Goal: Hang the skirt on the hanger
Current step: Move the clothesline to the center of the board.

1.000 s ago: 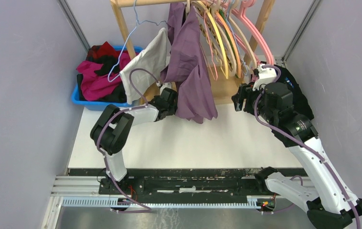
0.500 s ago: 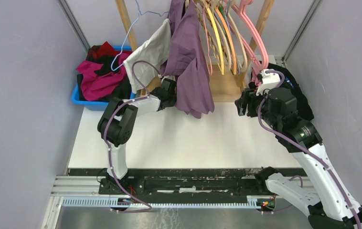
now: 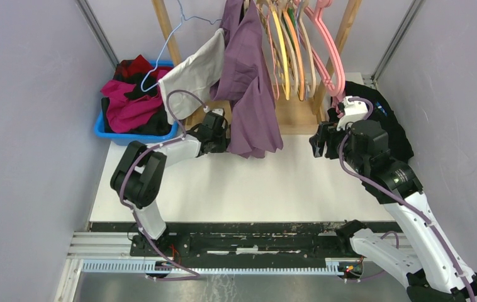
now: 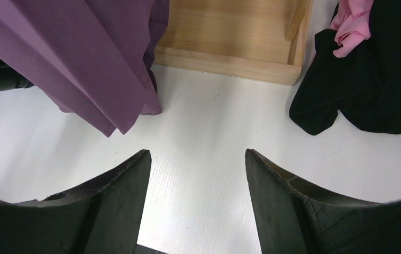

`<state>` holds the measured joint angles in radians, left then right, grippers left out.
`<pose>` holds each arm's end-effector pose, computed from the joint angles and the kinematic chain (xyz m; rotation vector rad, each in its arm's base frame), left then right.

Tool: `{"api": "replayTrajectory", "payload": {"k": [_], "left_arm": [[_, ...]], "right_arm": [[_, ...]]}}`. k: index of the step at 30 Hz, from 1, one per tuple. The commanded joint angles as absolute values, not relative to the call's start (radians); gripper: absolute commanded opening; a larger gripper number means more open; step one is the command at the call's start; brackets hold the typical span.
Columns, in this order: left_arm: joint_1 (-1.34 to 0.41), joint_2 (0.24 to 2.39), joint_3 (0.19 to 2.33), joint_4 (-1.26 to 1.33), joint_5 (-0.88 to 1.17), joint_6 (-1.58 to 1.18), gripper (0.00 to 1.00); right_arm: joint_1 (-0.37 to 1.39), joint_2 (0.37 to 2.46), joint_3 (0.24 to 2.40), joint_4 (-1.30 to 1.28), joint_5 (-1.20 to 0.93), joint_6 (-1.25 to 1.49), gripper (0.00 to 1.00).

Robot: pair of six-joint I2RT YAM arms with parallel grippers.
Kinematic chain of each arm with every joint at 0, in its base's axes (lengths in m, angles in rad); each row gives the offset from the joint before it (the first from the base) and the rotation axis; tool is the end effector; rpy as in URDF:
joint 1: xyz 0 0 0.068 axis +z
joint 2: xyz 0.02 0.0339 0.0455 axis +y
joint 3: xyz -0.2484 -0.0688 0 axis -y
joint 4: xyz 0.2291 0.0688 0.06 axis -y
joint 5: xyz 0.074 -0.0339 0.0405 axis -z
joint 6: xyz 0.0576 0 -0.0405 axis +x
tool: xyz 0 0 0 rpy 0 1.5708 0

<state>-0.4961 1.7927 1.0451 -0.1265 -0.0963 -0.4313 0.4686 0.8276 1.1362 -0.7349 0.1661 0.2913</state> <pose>0.3260 -0.1702 0.1433 0.0367 2.4615 -0.2937 0.1569 0.0688 0.3691 -0.0703 2.0042 0.3236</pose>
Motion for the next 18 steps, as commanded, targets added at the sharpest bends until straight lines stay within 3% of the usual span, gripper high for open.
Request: {"api": "replayTrajectory", "payload": {"k": [1, 18], "left_arm": [[-0.520, 1.675, 1.027, -0.159, -0.005, -0.429, 0.99], [-0.778, 1.313, 0.875, -0.296, -0.020, -0.485, 0.99]], "right_arm": [[0.465, 0.824, 1.126, -0.698, 0.163, 0.315, 0.72], [0.464, 0.845, 1.104, -0.688, 0.159, 0.323, 0.72]]}}
